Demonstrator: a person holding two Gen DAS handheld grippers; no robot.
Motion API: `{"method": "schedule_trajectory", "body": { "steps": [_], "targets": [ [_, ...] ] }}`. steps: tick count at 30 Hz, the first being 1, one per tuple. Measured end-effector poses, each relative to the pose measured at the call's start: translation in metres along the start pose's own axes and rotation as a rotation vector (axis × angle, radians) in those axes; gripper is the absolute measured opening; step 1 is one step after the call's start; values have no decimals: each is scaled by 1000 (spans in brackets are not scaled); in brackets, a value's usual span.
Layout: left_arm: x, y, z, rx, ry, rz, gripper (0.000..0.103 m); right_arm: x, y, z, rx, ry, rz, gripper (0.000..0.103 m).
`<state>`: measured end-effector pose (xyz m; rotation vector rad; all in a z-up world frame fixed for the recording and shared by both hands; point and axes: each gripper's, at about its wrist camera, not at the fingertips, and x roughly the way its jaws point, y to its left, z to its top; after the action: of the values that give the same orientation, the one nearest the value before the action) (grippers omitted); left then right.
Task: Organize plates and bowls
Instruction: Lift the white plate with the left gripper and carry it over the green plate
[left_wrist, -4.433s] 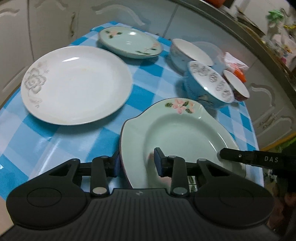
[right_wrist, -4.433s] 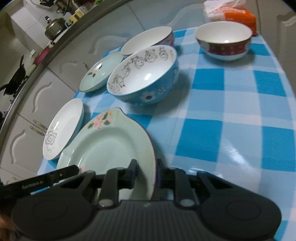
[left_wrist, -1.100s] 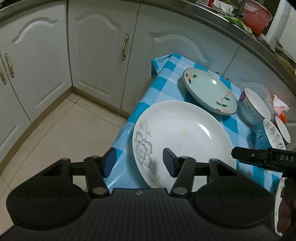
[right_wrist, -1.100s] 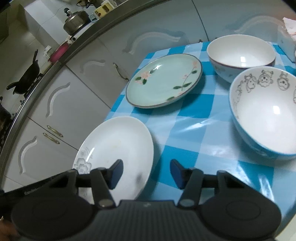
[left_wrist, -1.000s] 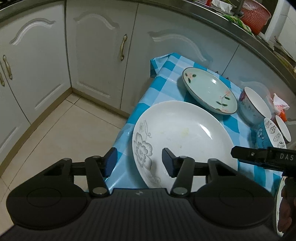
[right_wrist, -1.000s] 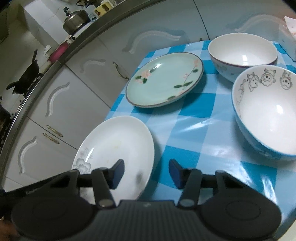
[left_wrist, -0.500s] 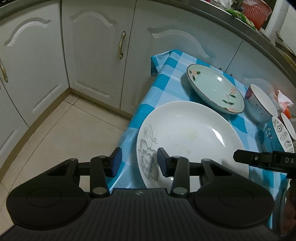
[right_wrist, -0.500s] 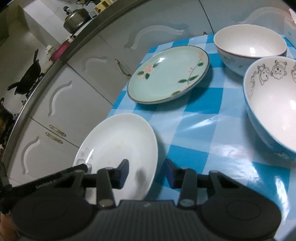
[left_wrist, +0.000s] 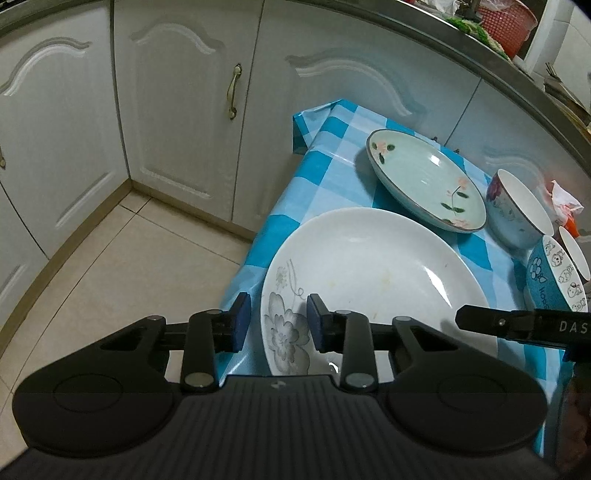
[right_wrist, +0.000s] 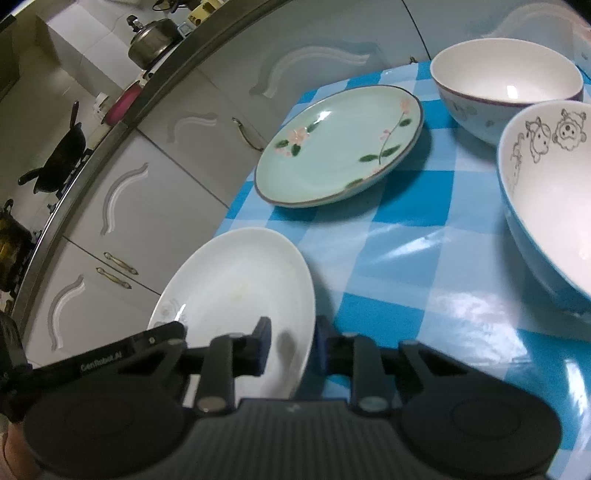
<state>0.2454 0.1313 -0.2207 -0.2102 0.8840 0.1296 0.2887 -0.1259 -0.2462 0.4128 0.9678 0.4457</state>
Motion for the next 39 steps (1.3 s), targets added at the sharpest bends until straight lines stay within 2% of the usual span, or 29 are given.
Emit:
{"method": "schedule_trajectory", "body": {
  "steps": [8, 13, 21, 24, 32, 39],
  "targets": [
    [0, -2, 1, 5, -2, -4, 29, 4, -3, 0, 14, 6, 13, 24],
    [-2, -3, 0, 6, -11, 9, 29, 3, -4, 0, 17, 5, 19, 23],
    [-5, -5, 0, -14, -13, 31, 26, 3, -3, 0, -7, 3, -22, 9],
    [-7, -7, 0, -11, -19, 36, 25, 2, 0, -2, -27, -1, -40, 9],
    [-27, -14, 5, -25, -50, 7, 23, -17, 7, 0, -39, -44, -48, 8],
    [-58, -41, 11, 2, -78, -62, 20, -60, 8, 2, -37, -118, -54, 8]
  ]
}}
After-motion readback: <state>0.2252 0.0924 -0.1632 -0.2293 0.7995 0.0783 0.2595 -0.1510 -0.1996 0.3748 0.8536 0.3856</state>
